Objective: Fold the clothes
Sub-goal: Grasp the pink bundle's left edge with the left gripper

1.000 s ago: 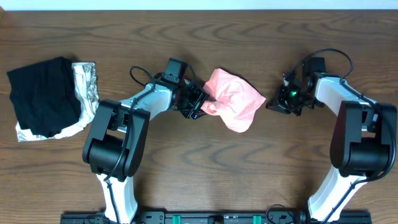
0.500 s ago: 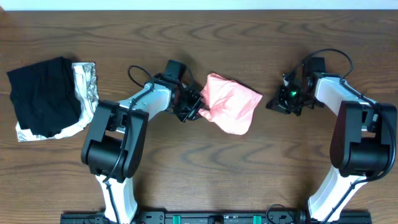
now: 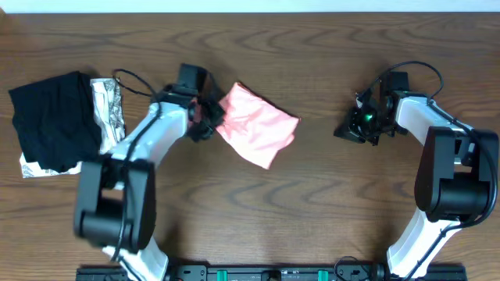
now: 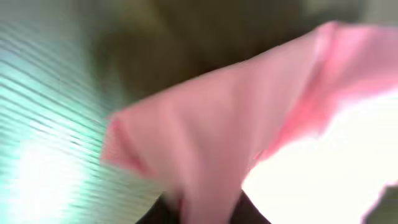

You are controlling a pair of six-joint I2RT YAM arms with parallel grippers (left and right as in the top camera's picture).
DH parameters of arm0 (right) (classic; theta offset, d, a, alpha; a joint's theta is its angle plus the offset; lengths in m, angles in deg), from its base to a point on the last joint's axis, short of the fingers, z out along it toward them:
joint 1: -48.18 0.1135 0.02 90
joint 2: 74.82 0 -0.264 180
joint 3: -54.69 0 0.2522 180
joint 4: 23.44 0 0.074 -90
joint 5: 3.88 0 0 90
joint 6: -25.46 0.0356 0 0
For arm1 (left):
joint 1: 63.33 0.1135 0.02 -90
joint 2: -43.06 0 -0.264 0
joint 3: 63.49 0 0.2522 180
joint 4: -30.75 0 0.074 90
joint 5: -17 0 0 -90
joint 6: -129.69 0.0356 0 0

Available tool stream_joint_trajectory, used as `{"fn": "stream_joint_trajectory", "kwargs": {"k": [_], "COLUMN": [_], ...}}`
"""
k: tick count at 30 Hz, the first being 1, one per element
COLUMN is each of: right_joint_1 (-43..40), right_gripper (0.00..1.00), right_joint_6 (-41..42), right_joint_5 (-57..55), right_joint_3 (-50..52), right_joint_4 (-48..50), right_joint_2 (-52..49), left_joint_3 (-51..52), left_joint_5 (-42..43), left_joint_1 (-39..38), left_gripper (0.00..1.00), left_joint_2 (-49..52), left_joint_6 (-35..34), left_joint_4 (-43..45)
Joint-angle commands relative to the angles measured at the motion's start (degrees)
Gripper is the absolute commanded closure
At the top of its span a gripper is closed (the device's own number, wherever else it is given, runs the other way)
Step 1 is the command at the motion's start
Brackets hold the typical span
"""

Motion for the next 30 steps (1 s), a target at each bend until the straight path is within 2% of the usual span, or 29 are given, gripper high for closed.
{"fn": "stream_joint_trajectory", "kwargs": {"k": [1, 14, 16, 18, 19, 20, 30], "right_joint_1": [-0.11, -0.11, -0.11, -0.11, -0.11, -0.11, -0.11], "right_gripper": [0.92, 0.92, 0.92, 0.92, 0.92, 0.92, 0.93], "right_joint_6": [-0.74, -0.74, -0.74, -0.76, -0.76, -0.76, -0.74], "right_joint_5": [-7.72, -7.72, -7.69, -7.72, -7.72, -7.72, -7.72], "right_joint_3": [1.62, 1.62, 1.62, 1.62, 1.62, 1.62, 1.62], "right_joint_4": [-0.85, -1.16, -1.36, -1.64, -1.7, -1.73, -1.99], "right_joint_2": [-1.81, -1.81, -1.81, -1.81, -1.81, -1.81, -1.81], "left_joint_3": [0.26, 0.26, 0.28, 0.33, 0.37, 0.39, 0.44], "left_joint_5": [-10.19, -16.57, -18.8, -20.48, -19.93, -18.62, -3.48], "left_joint_1": [0.17, 0.13, 0.22, 0.48, 0.7, 0.96, 4.9], "left_gripper": [0.81, 0.8, 0.72, 0.58, 0.49, 0.48, 0.43], "left_joint_2": [-5.62, -8.28, -8.28, -8.22, -8.02, -7.72, -0.37], "left_joint_6": [2.86, 8.92, 8.9, 9.25, 9.38, 10.38, 13.79], "left_joint_4": [-0.22, -0.37, -1.01, -1.4, -1.42, -1.38, 0.22]}}
